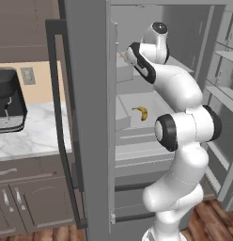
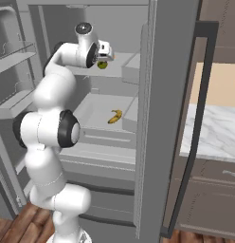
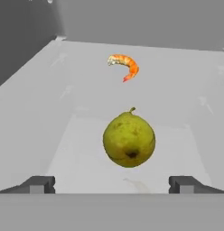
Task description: Pick up the banana and pear from the fridge and place one fruit on each plate on the dining counter.
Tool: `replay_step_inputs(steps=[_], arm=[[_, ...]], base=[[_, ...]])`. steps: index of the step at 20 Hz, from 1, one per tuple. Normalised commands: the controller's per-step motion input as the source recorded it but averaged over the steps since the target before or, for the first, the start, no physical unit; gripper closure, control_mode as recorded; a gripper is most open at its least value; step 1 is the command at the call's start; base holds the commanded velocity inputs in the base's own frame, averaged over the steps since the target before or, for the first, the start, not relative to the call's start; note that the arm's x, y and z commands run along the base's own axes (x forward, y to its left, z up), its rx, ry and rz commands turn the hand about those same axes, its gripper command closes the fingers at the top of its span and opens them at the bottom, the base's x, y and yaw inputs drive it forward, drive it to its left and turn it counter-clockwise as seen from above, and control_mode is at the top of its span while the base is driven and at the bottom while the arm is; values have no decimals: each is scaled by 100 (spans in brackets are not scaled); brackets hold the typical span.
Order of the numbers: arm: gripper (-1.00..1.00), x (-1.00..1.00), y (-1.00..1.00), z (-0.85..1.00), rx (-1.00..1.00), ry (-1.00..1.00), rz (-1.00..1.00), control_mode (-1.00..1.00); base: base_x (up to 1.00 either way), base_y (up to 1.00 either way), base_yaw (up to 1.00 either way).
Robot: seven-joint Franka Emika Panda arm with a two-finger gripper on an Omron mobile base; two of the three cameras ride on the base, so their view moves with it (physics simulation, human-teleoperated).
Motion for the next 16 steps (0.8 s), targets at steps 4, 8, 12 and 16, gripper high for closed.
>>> replay_step_inputs(steps=[4, 8, 12, 16], arm=[[-100, 36, -1, -29, 0, 1, 3, -100], [-100, 28, -6, -9, 0, 0, 1, -100], [-100, 21, -11, -5, 0, 0, 0, -100], [-100, 28, -1, -12, 0, 1, 0, -100]], base=[[0, 0, 0], [0, 0, 0], [0, 0, 0], [0, 0, 0]])
